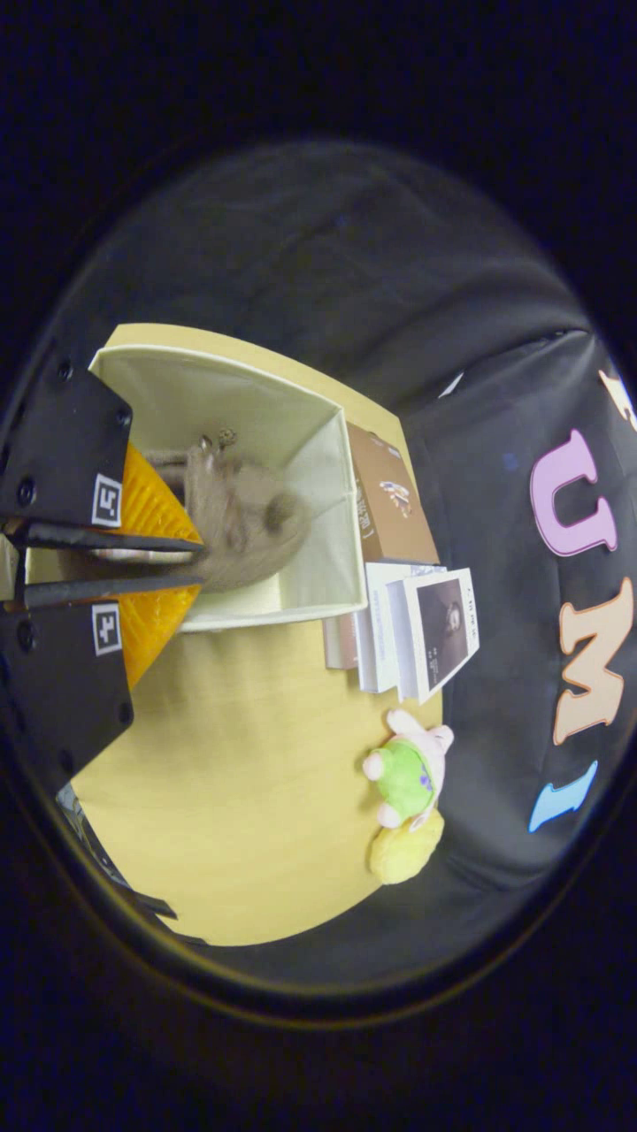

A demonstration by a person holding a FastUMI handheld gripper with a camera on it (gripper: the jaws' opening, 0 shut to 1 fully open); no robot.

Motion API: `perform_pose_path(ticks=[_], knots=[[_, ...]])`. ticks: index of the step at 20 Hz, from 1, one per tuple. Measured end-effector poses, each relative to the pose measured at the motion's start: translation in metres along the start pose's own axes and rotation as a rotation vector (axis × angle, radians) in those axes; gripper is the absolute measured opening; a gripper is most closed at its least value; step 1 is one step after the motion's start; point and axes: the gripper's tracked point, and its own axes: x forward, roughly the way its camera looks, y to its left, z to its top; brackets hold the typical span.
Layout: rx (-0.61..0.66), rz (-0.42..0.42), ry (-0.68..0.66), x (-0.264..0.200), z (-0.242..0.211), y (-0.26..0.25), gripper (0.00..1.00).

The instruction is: Open the storage box then place both shoes into the box .Put the left shoe in first, then the right shoe, with the right side of both shoes facing outward in a uniform manner.

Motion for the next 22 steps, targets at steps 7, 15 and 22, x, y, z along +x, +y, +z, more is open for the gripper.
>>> perform_pose_path(ticks=[7,15,22], knots=[[-0.004,0.136,-0.049,-0.022,0.012,0.021,0.51],[-0.116,0.235,-0.273,-0.089,0.053,0.001,0.95],[-0.228,0.2,-0.522,-0.151,0.091,-0.078,1.0]])
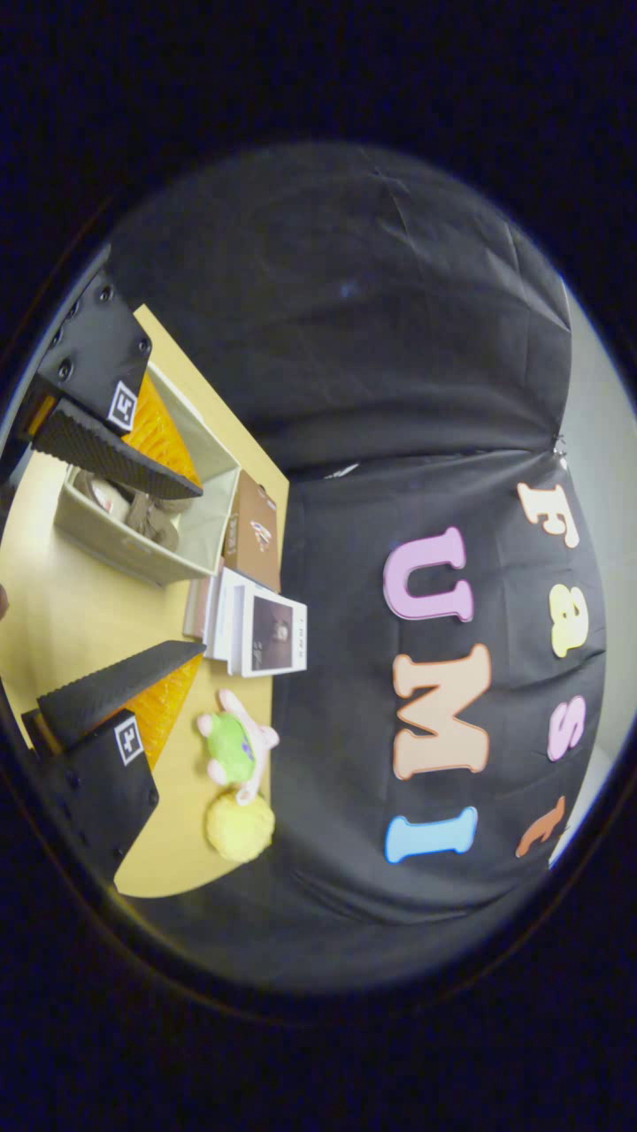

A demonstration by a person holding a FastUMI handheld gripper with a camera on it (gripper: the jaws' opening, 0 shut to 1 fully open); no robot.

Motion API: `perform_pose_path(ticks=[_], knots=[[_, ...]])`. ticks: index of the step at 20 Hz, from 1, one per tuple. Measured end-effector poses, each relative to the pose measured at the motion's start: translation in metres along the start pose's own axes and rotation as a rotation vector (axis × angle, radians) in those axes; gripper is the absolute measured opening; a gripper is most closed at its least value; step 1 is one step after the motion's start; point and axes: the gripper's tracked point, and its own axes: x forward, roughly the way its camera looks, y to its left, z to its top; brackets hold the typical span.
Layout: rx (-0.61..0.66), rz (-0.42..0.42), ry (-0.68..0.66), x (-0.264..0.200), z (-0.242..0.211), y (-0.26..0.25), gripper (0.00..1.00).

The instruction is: Open the storage box then place both shoes into the box .Put the left shoe in first, then the right shoe, with the right side of both shoes facing outward in a uniform manner.

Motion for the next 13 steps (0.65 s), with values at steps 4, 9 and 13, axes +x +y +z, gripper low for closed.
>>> perform_pose_path(ticks=[4,9,13], knots=[[-0.023,-0.033,-0.078,-0.03,0.017,-0.043,1.0],[-0.024,-0.097,-0.218,-0.074,0.043,-0.091,1.0],[-0.005,-0.148,-0.304,-0.099,0.049,-0.122,1.0]])
